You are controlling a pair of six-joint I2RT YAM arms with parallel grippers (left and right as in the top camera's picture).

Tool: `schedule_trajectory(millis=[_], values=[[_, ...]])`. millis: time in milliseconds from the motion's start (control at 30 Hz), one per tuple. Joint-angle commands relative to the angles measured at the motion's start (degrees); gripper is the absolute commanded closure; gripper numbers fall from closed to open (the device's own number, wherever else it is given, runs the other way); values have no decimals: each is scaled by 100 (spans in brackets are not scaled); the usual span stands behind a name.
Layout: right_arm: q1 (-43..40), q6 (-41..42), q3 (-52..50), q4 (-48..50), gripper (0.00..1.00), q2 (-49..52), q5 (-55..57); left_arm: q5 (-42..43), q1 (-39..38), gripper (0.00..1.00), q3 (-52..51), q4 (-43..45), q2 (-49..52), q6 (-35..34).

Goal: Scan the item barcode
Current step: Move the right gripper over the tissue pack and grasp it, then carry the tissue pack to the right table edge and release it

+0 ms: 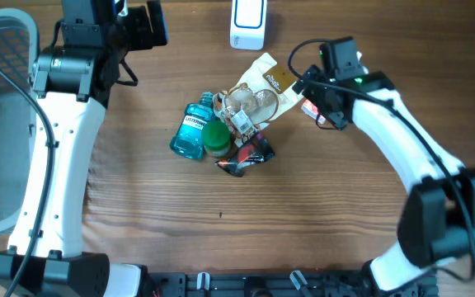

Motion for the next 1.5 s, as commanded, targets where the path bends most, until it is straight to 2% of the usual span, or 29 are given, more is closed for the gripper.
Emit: schedule_trajectory(millis=[0, 267, 600, 1033, 1100, 1233, 1333, 1400, 1467], values=[[-13, 146, 260, -42, 0, 538, 236, -190, 17, 0, -13, 0, -11, 144], [-26, -42, 260, -103, 0, 793, 901, -192, 44, 0, -13, -4, -4, 293], [-240, -634, 258, 328, 0, 1196, 452, -192, 42, 0, -63, 9, 15, 289], [-240, -739, 251, 551, 1, 1443, 387, -190, 44, 0, -160, -33, 26, 286], [-238, -737, 249, 540, 4, 1574, 302, -190, 42, 0, -160, -46, 26, 286], [-240, -741, 247, 518, 31, 1655, 264, -190, 44, 0, -160, -92, 26, 286], [-247, -741, 249, 560, 44, 1655, 269, -190, 42, 0, -160, -129, 26, 286], [-271, -855, 249, 551, 51, 1639, 289, -190, 42, 0, -160, -157, 26, 286], [-313, -894, 260, 459, 51, 1593, 317, -190, 42, 0, -160, -177, 26, 286]])
